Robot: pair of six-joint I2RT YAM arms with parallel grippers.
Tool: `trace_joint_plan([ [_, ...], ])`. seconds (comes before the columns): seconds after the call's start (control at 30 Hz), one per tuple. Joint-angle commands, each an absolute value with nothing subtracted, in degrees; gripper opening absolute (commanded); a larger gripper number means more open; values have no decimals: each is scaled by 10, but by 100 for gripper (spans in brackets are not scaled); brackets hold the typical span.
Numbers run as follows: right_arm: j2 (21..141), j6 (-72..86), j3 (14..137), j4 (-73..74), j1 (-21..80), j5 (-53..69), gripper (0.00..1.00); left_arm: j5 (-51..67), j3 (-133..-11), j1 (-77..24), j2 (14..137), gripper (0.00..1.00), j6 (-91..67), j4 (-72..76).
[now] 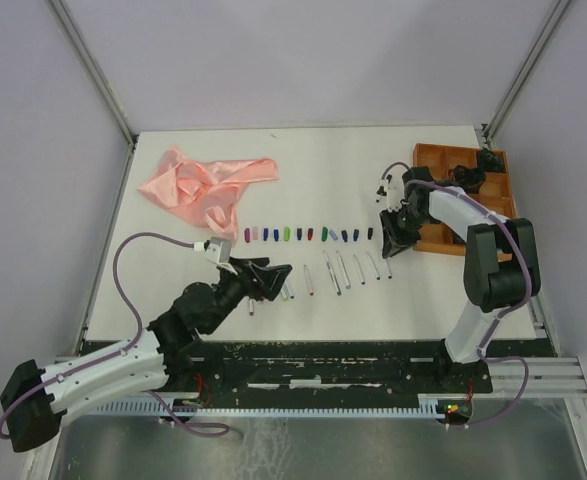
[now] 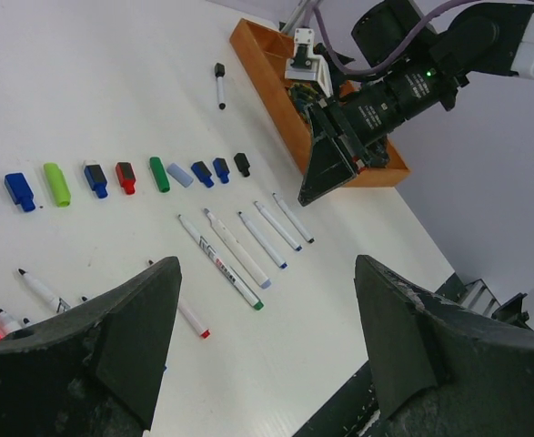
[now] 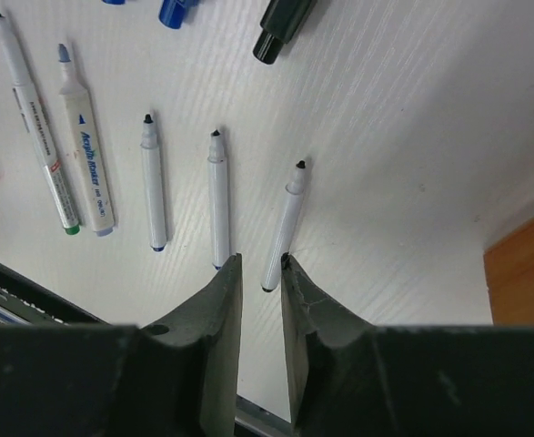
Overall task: Open the pen caps
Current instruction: Place the pen at the center of the board, then pick up the pen from the center of the board.
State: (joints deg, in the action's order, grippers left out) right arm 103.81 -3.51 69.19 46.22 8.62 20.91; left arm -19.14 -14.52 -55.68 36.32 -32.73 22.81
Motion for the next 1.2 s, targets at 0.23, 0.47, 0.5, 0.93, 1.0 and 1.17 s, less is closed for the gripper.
trace_joint_plan([
  [0.23, 954, -84, 764, 411, 86, 126, 30, -196, -132, -556, 332, 89, -320, 258],
  [0.47, 1058, -88, 892, 411, 78, 80, 55, -191, -98, -557, 345, 95, -350, 300],
  [0.5, 1078, -81, 915, 418, 78, 89, 56, -189, -95, -557, 347, 95, -351, 302],
  [0.93, 1268, 122, 1091, 392, 78, -19, 55, -202, -80, -556, 312, 96, -355, 280],
  [1.0, 1292, 133, 1120, 404, 78, -38, 54, -205, -78, -557, 311, 96, -355, 278],
  [1.17, 1328, 148, 1152, 409, 79, -39, 48, -210, -78, -557, 311, 96, -352, 275],
])
